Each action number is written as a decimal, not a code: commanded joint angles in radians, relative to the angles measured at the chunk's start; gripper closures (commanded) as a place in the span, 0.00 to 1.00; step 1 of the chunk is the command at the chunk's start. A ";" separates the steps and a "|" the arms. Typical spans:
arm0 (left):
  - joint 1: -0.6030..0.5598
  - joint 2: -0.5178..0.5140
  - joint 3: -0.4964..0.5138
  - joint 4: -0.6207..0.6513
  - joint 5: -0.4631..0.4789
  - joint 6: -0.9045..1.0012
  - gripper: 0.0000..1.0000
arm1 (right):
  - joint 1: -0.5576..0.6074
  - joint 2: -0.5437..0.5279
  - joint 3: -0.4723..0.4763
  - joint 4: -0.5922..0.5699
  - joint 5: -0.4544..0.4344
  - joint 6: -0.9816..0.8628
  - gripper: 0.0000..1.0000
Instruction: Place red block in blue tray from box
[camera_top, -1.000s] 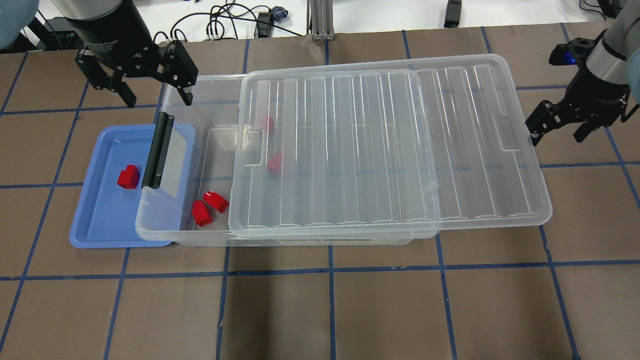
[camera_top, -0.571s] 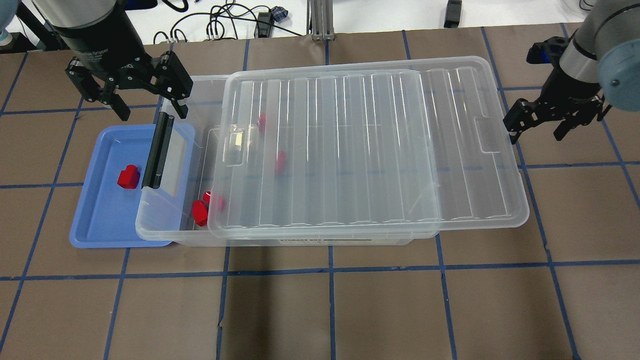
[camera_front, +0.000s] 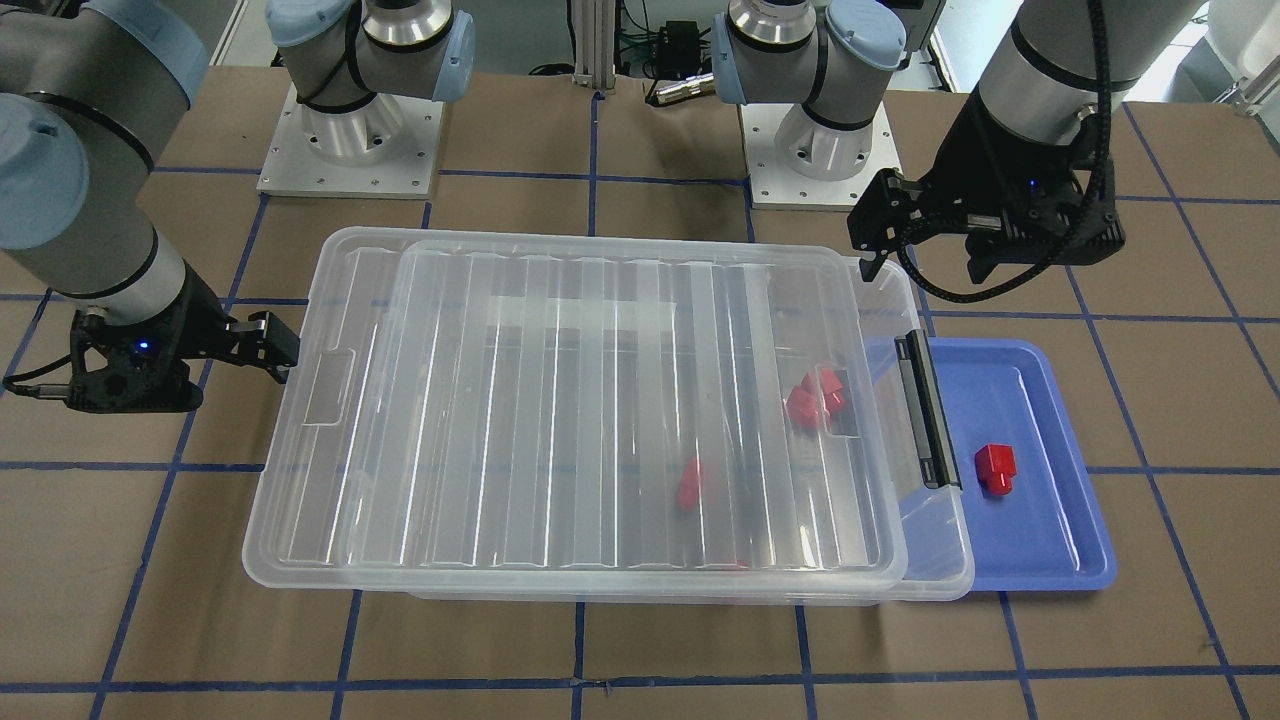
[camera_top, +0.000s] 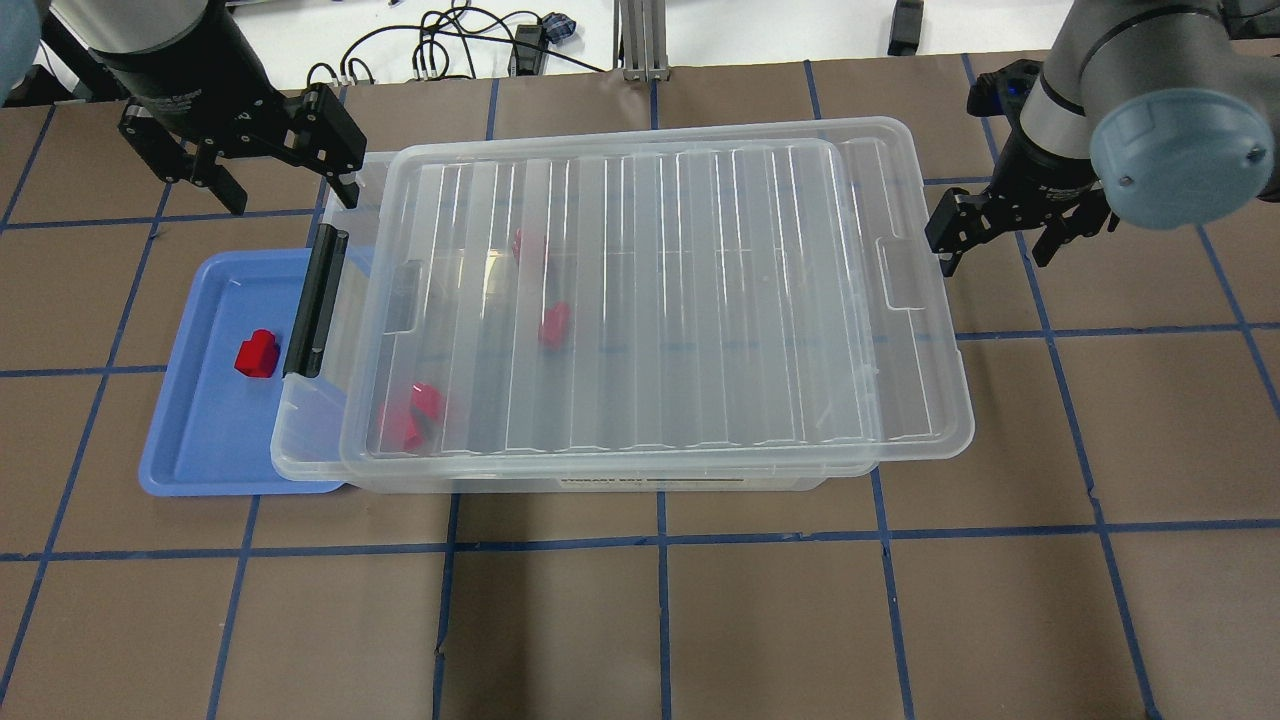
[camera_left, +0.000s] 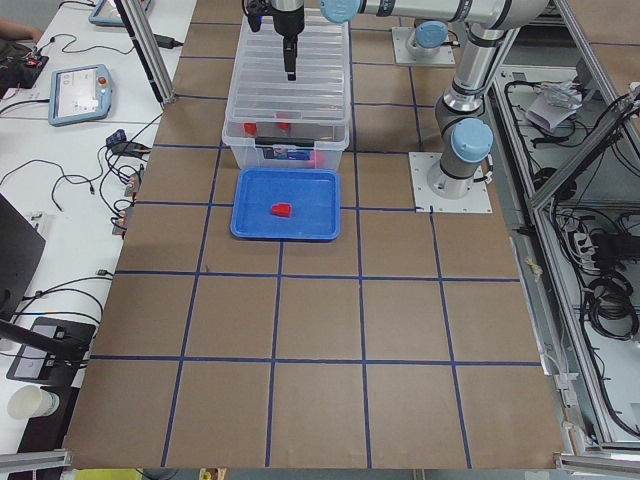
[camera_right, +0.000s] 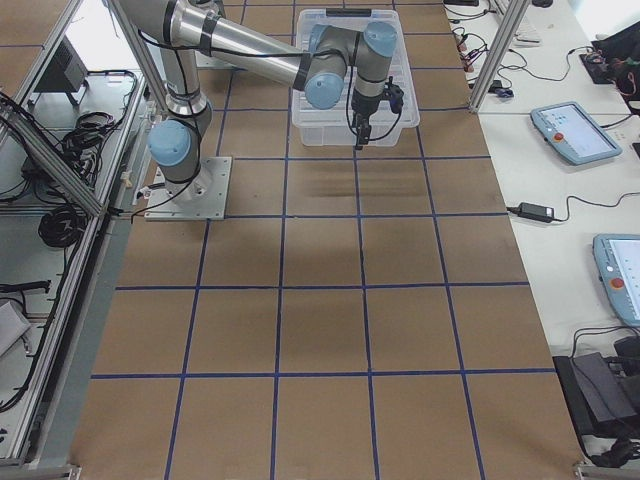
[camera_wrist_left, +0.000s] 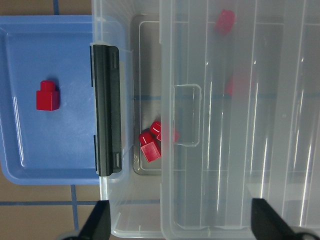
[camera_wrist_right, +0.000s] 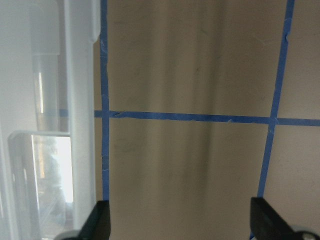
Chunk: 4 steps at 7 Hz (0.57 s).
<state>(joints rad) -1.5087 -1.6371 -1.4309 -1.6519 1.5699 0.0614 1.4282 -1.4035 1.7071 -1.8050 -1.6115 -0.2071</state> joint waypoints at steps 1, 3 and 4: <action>-0.001 0.011 -0.019 0.026 0.007 0.032 0.00 | 0.044 0.000 -0.001 0.000 0.001 0.003 0.00; 0.004 0.010 -0.020 0.044 0.006 0.029 0.00 | 0.043 0.001 -0.003 0.000 -0.001 0.002 0.00; 0.002 -0.001 -0.019 0.044 -0.007 0.025 0.00 | 0.043 0.008 -0.023 0.000 -0.001 -0.009 0.00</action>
<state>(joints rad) -1.5067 -1.6303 -1.4493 -1.6125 1.5731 0.0894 1.4706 -1.4007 1.7002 -1.8051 -1.6117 -0.2073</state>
